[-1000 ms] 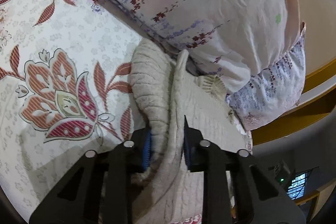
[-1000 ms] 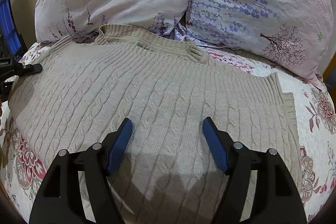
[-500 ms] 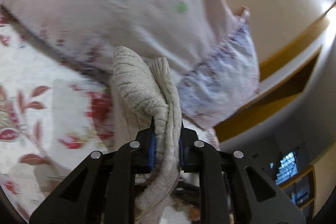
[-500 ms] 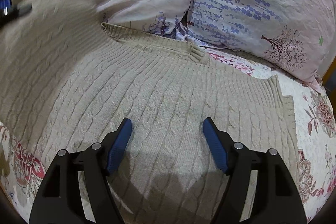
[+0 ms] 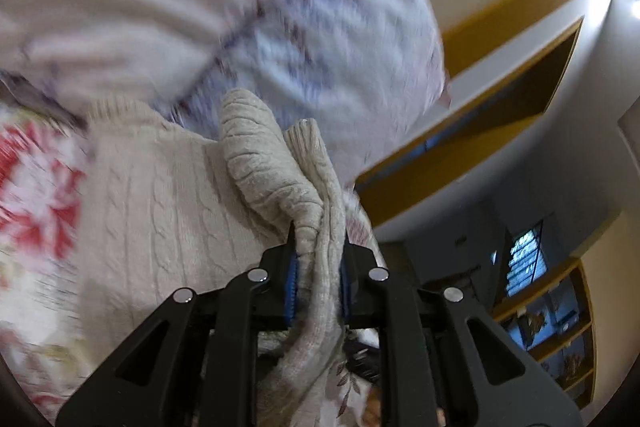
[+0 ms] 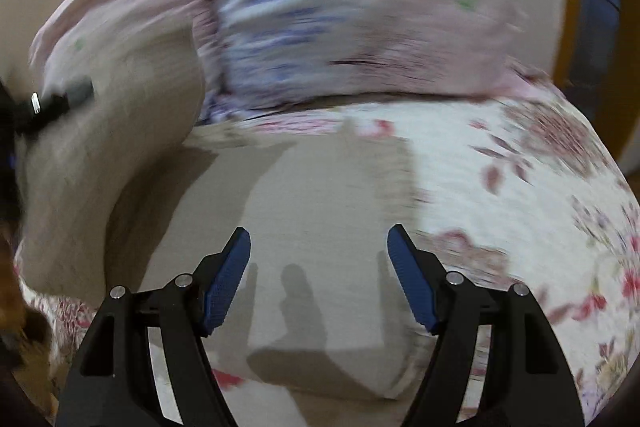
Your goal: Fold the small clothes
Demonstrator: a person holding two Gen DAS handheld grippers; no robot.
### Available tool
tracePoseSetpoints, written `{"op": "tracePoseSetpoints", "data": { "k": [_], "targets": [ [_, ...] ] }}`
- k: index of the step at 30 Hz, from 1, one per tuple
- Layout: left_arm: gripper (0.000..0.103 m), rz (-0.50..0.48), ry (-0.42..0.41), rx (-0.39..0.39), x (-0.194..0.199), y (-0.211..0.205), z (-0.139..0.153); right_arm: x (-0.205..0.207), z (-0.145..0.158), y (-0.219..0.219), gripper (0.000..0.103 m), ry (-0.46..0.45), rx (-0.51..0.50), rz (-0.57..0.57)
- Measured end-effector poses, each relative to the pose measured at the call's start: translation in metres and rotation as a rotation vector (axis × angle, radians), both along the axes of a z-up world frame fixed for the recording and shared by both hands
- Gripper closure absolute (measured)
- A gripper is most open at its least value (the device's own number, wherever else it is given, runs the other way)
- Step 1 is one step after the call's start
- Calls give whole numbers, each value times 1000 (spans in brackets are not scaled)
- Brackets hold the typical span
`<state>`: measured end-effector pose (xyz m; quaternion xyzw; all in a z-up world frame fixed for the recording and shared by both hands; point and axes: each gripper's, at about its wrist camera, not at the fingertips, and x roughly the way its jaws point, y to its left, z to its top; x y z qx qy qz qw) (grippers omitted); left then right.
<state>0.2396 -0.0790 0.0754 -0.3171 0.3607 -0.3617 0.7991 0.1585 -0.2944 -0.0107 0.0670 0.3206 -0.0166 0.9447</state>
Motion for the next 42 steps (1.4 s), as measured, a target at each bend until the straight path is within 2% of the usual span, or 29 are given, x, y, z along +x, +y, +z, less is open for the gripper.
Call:
{"op": "tracePoseSetpoints", "data": {
  "k": [4,5,7,9,12,14,18,20,22,25,27,31,35,37,38,39,41,42],
  "targets": [
    [85,-58,116,56,13,-47,-38,-7,-4,-37,30,9,118,-52],
    [82,-92,147,40,14,-57,-46,-8,-5,-42,30,10,140,-55],
    [76,-134,149,5,11,-63,-47,-9,-5,-50,30,13,190,-54],
    [45,-181,118,-16,4,-61,-37,-10,-4,-55,30,8,252,-40],
    [30,-138,42,0,-9,-36,-16,-6,1,-61,30,7,381,23],
    [24,-64,11,53,-16,-10,-7,1,2,-61,30,22,447,69],
    [22,125,6,240,-19,35,-9,21,-5,-54,30,101,597,173],
    [22,167,33,258,-17,49,-20,29,-8,-48,31,139,614,194],
    [22,181,84,247,-7,56,-33,38,-13,-40,32,181,585,189],
    [22,167,128,246,-6,64,-48,48,-24,-35,41,233,596,195],
    [23,132,137,259,-4,57,-53,52,-30,-32,53,255,610,200],
    [25,49,139,223,-5,47,-62,59,-36,-27,55,261,630,215],
    [26,27,173,201,-2,43,-72,74,-42,-33,58,240,689,196],
    [26,19,180,189,-2,44,-76,81,-42,-36,67,233,709,188],
    [26,16,179,191,-2,43,-76,84,-43,-35,77,235,702,188],
    [24,17,181,188,-2,44,-75,85,-42,-33,81,231,692,190],
    [24,18,185,173,-1,45,-75,81,-33,-28,84,194,625,193],
    [23,19,187,165,-2,47,-75,76,-23,-22,85,154,558,200]
  ]
}}
